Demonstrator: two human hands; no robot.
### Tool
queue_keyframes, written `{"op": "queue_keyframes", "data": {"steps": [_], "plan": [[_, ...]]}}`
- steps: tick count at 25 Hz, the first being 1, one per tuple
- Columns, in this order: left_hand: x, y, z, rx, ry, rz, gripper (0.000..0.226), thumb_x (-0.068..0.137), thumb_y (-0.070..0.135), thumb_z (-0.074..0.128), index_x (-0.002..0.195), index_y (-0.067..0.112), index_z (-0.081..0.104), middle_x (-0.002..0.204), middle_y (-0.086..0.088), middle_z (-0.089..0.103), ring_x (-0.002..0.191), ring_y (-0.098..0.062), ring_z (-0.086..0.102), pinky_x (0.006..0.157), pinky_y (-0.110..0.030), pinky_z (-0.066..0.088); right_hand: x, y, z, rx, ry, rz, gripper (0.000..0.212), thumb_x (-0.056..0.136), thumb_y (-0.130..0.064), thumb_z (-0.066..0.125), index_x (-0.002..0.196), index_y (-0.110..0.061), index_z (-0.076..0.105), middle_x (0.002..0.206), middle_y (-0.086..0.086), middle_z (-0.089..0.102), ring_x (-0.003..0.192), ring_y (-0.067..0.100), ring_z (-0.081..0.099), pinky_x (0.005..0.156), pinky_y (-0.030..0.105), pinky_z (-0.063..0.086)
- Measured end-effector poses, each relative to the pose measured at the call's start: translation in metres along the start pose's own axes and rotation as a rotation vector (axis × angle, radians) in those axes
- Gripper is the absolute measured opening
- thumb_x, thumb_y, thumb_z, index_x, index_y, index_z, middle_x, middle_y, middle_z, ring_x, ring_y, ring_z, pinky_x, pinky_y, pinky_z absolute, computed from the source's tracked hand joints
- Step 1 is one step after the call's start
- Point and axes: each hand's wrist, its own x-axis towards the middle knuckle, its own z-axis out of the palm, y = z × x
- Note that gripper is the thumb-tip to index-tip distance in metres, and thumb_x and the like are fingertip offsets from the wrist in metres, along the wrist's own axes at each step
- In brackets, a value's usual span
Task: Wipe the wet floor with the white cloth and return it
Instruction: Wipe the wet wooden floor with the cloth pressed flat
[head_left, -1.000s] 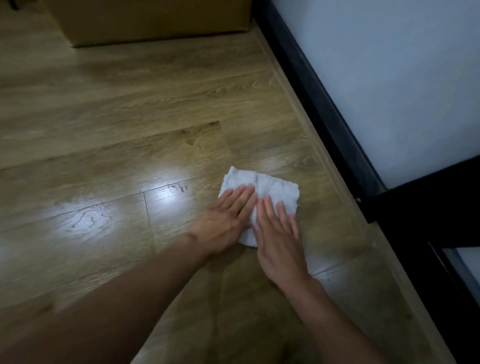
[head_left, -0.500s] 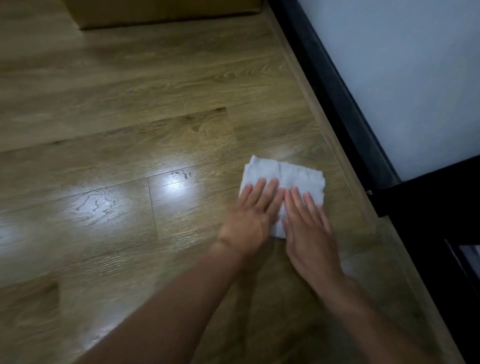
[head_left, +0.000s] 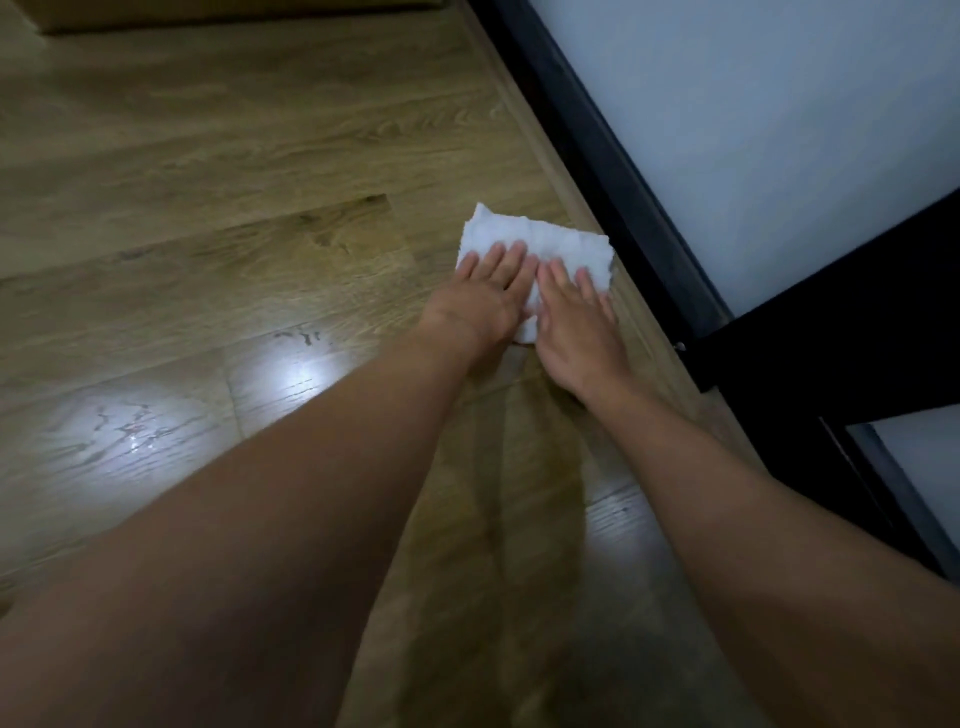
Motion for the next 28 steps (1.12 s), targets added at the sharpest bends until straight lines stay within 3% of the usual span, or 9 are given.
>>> {"op": "queue_keyframes", "data": {"steps": [4,8,12,15,18,21,24,28], "plan": [[-0.083,-0.002,0.038,-0.009,0.076,0.121,0.058,0.104,0.036,0.016,0.153,0.012,-0.004,0.161,-0.011,-0.008,0.149,-0.027,-0.006,0.121,-0.041,-0.001,-0.095,-0.023,0.032,0.023,0.068,-0.036,0.058,0.1,-0.023,0.034,0.154,-0.018,0.013,0.162,0.0,0.013,0.149,0.022,0.003,0.121,0.044,0.01],[-0.177,-0.01,0.072,0.017,0.184,0.164,0.058,0.1,0.037,0.022,0.149,0.007,0.029,0.156,-0.014,0.025,0.145,-0.027,0.024,0.118,-0.042,0.019,-0.181,-0.061,0.061,-0.066,0.031,-0.115,0.057,0.1,-0.036,0.017,0.153,-0.018,0.012,0.161,0.002,0.017,0.149,0.024,0.008,0.118,0.047,0.02],[-0.154,-0.044,0.065,-0.032,0.145,0.06,0.06,0.103,0.039,0.019,0.153,0.01,0.003,0.161,-0.009,-0.001,0.149,-0.022,0.0,0.119,-0.033,-0.004,-0.12,-0.072,0.049,-0.082,0.032,-0.191,0.058,0.101,-0.044,0.016,0.154,-0.022,0.013,0.162,-0.003,0.013,0.149,0.022,0.007,0.118,0.044,0.012],[-0.112,-0.077,0.043,-0.024,0.083,-0.104,0.06,0.104,0.037,0.018,0.153,0.008,-0.003,0.161,-0.011,-0.007,0.149,-0.024,-0.005,0.12,-0.036,0.0,-0.044,-0.095,0.035,-0.077,-0.053,-0.199,0.057,0.102,-0.041,0.021,0.154,-0.024,0.007,0.163,-0.007,0.002,0.15,0.02,-0.001,0.119,0.043,0.004],[-0.12,-0.087,0.04,0.0,0.047,-0.129,0.059,0.105,0.034,0.017,0.152,0.006,-0.005,0.16,-0.014,-0.009,0.149,-0.027,-0.007,0.122,-0.039,0.002,-0.052,-0.12,0.04,-0.068,-0.028,-0.149,0.058,0.101,-0.035,0.025,0.154,-0.021,0.007,0.163,-0.006,0.003,0.15,0.022,-0.001,0.12,0.045,0.004],[-0.19,-0.075,0.072,-0.024,0.125,-0.098,0.057,0.104,0.034,0.017,0.153,0.006,0.005,0.16,-0.015,0.0,0.149,-0.029,0.0,0.122,-0.041,0.005,-0.13,-0.128,0.057,-0.089,0.048,-0.261,0.056,0.101,-0.035,0.025,0.154,-0.018,0.018,0.161,-0.001,0.017,0.149,0.026,0.011,0.119,0.047,0.013],[-0.265,-0.068,0.102,-0.075,0.239,-0.027,0.056,0.101,0.034,0.029,0.147,0.001,0.032,0.154,-0.018,0.027,0.144,-0.031,0.025,0.118,-0.045,0.024,-0.194,-0.144,0.075,-0.103,0.021,-0.382,0.057,0.099,-0.035,0.024,0.152,-0.015,0.022,0.16,0.003,0.022,0.148,0.03,0.015,0.117,0.051,0.019],[-0.276,-0.111,0.105,-0.022,0.208,-0.132,0.058,0.102,0.036,0.028,0.147,0.0,0.029,0.155,-0.018,0.025,0.145,-0.029,0.024,0.119,-0.042,0.023,-0.164,-0.182,0.078,-0.144,-0.038,-0.493,0.06,0.099,-0.042,0.016,0.154,-0.019,0.012,0.163,0.001,0.007,0.15,0.027,0.002,0.12,0.049,0.007]]}}
